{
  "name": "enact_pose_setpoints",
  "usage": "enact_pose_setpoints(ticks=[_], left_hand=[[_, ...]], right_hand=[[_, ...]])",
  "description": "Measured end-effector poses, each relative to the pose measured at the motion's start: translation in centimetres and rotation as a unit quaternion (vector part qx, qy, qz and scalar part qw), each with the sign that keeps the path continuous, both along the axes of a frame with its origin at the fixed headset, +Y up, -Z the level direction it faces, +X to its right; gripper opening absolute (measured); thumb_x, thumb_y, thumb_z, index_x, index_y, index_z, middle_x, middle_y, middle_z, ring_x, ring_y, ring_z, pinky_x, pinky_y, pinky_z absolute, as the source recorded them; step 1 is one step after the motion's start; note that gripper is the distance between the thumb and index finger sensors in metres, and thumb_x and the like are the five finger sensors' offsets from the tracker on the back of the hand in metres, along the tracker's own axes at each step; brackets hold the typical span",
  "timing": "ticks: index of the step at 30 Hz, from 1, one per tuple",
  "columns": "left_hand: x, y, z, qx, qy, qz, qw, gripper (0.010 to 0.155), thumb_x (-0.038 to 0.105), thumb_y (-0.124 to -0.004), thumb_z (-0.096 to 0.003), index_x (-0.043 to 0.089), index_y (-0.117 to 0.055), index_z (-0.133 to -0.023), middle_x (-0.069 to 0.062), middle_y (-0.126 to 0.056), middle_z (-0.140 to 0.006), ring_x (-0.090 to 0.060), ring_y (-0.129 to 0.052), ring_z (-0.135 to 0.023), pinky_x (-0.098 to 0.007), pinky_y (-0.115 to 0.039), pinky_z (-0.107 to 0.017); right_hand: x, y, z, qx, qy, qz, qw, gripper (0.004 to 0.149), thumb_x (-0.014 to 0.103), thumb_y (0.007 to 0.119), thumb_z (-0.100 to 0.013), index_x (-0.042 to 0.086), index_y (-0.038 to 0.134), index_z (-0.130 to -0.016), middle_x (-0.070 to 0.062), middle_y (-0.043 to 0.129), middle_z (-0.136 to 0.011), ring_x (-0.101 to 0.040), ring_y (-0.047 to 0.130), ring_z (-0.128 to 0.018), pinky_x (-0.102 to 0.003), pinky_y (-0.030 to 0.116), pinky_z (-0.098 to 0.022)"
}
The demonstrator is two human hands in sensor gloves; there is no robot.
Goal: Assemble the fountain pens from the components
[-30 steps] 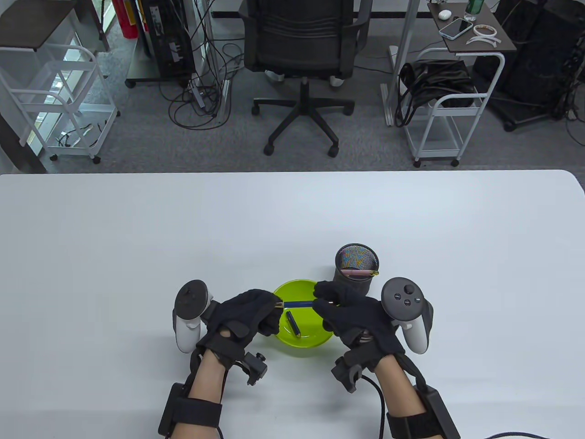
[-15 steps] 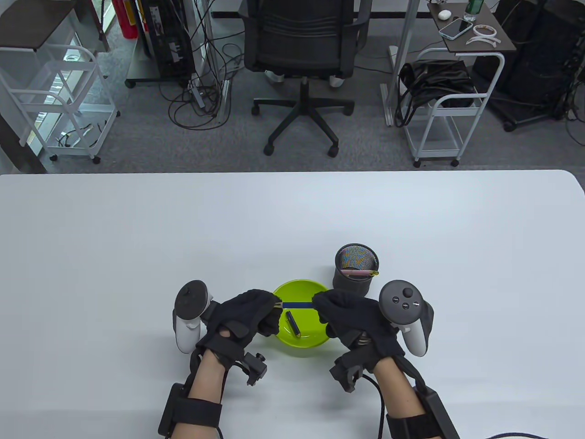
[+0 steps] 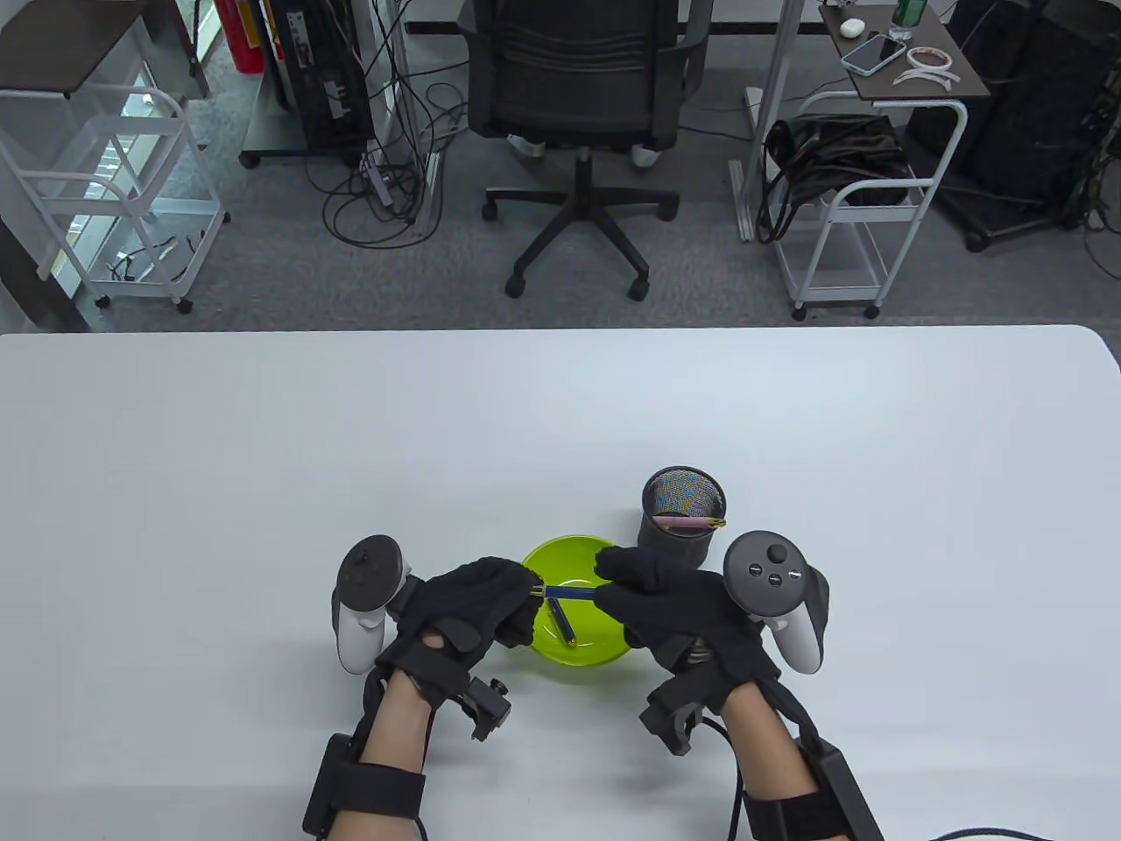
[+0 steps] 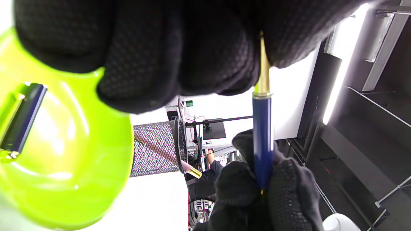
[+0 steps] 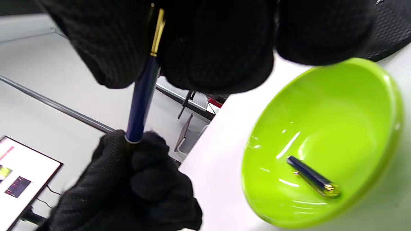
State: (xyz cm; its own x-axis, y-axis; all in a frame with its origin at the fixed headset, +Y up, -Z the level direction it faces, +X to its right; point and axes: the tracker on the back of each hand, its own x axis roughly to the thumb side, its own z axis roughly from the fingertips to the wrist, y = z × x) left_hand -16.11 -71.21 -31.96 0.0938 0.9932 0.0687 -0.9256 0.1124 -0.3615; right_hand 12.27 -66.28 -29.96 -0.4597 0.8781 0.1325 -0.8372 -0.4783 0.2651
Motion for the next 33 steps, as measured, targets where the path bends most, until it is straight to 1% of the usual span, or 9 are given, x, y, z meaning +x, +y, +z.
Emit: enact_pose_setpoints(ticks=[2,5,8,15,17,21,26,29,33], left_hand=[[0.1,-0.1,0.0,0.000,-0.005,-0.006,1.000,0.042,0.044,-0.073,-0.0530,0.012,-0.088,-0.075,-0.008,-0.096,-0.058,-0.023,-0.099,-0.043,-0.048,-0.083,-0.037],[0.2,-0.1,0.1,-0.008,-0.002,0.015,1.000,0.042,0.044,-0.073,-0.0527,0.011,-0.089,-0.073,-0.009,-0.096,-0.055,-0.023,-0.099,-0.041,-0.049,-0.083,-0.035],[0.4,0.2,0.1,0.008,-0.017,-0.003,1.000,0.042,0.043,-0.074,-0.0524,0.010,-0.088,-0.074,-0.009,-0.096,-0.056,-0.023,-0.099,-0.042,-0.049,-0.083,-0.036],[0.9,0.2,0.1,0.014,-0.028,-0.022,0.999,0.042,0.043,-0.075,-0.0515,0.011,-0.087,-0.075,-0.009,-0.095,-0.058,-0.024,-0.097,-0.044,-0.049,-0.082,-0.039],[0.8,0.2,0.1,0.015,-0.023,-0.026,0.999,0.042,0.044,-0.075,-0.0518,0.012,-0.088,-0.075,-0.008,-0.095,-0.057,-0.023,-0.098,-0.043,-0.048,-0.082,-0.038],[0.7,-0.7,0.2,-0.026,0.007,0.000,1.000,0.044,0.049,-0.078,-0.0519,0.013,-0.088,-0.076,-0.007,-0.096,-0.058,-0.023,-0.099,-0.044,-0.049,-0.083,-0.038],[-0.1,-0.7,0.2,-0.022,0.041,0.009,0.999,0.057,0.060,-0.077,-0.0512,0.014,-0.083,-0.083,-0.006,-0.094,-0.065,-0.024,-0.098,-0.049,-0.048,-0.082,-0.041],[-0.2,-0.1,0.3,-0.014,0.046,0.015,0.999,0.060,0.063,-0.073,-0.0522,0.014,-0.082,-0.084,-0.007,-0.094,-0.067,-0.024,-0.098,-0.050,-0.048,-0.082,-0.041],[0.3,0.8,0.5,0.005,0.053,-0.042,0.998,0.057,0.059,-0.073,-0.0534,0.011,-0.084,-0.083,-0.009,-0.095,-0.065,-0.026,-0.098,-0.046,-0.049,-0.082,-0.038]], right_hand=[[-0.3,0.1,0.0,-0.002,0.037,0.016,0.999,0.053,0.040,0.089,-0.042,0.015,0.083,-0.089,-0.006,0.095,-0.065,-0.020,0.098,-0.029,-0.046,0.087,-0.025],[-0.5,0.4,0.3,0.015,0.027,0.019,0.999,0.051,0.039,0.089,-0.041,0.016,0.085,-0.087,-0.005,0.095,-0.063,-0.020,0.098,-0.029,-0.046,0.087,-0.024],[-0.4,0.5,0.3,0.024,-0.001,0.024,0.999,0.047,0.041,0.085,-0.042,0.014,0.090,-0.081,-0.006,0.097,-0.056,-0.019,0.098,-0.024,-0.045,0.088,-0.022],[-0.2,0.5,0.3,0.024,-0.006,0.055,0.998,0.048,0.047,0.081,-0.042,0.011,0.094,-0.071,-0.003,0.097,-0.041,-0.015,0.097,-0.014,-0.042,0.089,-0.017],[-0.1,0.4,0.2,0.015,-0.007,0.045,0.999,0.048,0.047,0.081,-0.042,0.012,0.094,-0.072,-0.003,0.097,-0.042,-0.015,0.098,-0.015,-0.043,0.089,-0.018],[0.5,-0.3,-0.3,-0.010,-0.010,0.015,1.000,0.048,0.047,0.083,-0.042,0.012,0.093,-0.074,-0.004,0.097,-0.045,-0.017,0.099,-0.018,-0.044,0.089,-0.019],[1.6,-0.1,-0.3,-0.009,-0.032,-0.027,0.999,0.049,0.048,0.083,-0.042,0.012,0.093,-0.073,-0.004,0.097,-0.045,-0.018,0.099,-0.018,-0.044,0.088,-0.019],[2.3,0.0,-0.1,-0.001,-0.094,-0.043,0.995,0.050,0.051,0.076,-0.044,0.013,0.092,-0.072,-0.003,0.097,-0.045,-0.018,0.099,-0.018,-0.044,0.089,-0.019],[3.1,-0.3,-0.4,-0.025,-0.115,-0.075,0.990,0.050,0.053,0.069,-0.046,0.015,0.093,-0.069,-0.001,0.096,-0.043,-0.017,0.098,-0.017,-0.044,0.088,-0.018]])
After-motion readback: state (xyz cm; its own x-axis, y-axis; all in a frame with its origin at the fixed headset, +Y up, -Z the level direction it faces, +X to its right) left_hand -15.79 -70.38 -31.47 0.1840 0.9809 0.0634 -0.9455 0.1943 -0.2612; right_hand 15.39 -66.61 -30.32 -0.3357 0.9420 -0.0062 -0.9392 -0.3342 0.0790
